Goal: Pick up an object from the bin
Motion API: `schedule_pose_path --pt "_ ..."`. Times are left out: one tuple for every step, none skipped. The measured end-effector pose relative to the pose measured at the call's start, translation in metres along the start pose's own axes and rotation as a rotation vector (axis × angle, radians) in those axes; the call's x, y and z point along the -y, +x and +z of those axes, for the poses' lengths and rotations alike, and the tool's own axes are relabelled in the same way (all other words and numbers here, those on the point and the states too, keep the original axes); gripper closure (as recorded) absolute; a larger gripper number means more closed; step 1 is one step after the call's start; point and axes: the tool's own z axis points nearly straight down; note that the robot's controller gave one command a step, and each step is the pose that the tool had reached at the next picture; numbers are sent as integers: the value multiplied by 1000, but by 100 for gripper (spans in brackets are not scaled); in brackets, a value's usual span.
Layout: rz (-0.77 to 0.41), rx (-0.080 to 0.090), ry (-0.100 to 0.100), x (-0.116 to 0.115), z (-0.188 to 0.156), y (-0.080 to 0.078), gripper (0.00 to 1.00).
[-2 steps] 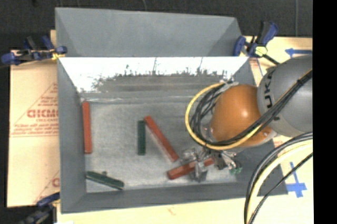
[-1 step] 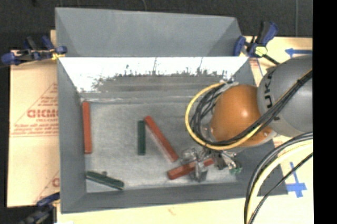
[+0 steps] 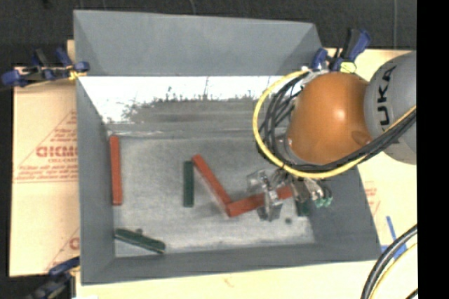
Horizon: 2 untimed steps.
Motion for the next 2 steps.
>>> schedule_pose_path --pt "0 0 0 0 0 0 100" --pt "17 -6 -1 -12 -58 6 100"
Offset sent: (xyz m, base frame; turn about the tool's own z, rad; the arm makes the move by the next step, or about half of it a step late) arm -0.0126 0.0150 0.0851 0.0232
